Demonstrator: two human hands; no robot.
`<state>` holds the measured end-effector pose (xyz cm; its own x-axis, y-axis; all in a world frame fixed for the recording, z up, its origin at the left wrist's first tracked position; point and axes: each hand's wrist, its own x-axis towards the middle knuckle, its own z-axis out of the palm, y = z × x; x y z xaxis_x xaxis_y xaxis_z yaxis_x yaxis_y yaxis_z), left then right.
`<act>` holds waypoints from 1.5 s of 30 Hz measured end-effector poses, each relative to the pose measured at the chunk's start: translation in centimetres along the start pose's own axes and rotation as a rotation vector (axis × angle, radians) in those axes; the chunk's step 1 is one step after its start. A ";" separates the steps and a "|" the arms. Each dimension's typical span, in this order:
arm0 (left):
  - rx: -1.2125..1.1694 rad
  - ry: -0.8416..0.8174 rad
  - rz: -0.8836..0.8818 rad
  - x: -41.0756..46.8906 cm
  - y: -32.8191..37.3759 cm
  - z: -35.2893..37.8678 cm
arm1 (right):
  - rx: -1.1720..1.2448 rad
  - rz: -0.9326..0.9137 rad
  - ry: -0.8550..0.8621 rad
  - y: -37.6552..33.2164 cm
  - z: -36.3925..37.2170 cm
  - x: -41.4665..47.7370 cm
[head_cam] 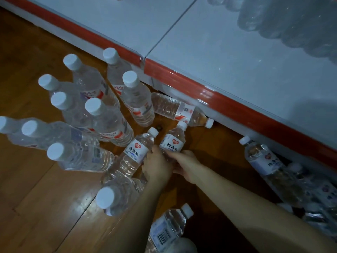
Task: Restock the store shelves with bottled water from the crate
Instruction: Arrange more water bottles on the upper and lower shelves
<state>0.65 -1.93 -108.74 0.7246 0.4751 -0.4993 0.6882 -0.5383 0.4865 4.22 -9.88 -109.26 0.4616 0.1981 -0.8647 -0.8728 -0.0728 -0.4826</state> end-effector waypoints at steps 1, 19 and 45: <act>-0.073 -0.012 -0.013 -0.1 -0.1 -0.1 | -0.001 -0.002 -0.020 0.0 -0.3 -0.2; -0.897 -0.066 0.160 -5.7 4.1 -5.5 | -0.375 -0.241 -0.202 -8.1 -2.4 -8.6; -1.053 -0.195 0.992 -17.5 22.9 -24.7 | -0.551 -1.184 0.032 -23.3 -5.5 -38.5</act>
<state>4.66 -5.33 -71.17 0.9507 0.0739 0.3011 -0.3099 0.2067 0.9280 7.63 -21.22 -65.46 0.9105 0.3949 0.1224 0.2389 -0.2609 -0.9353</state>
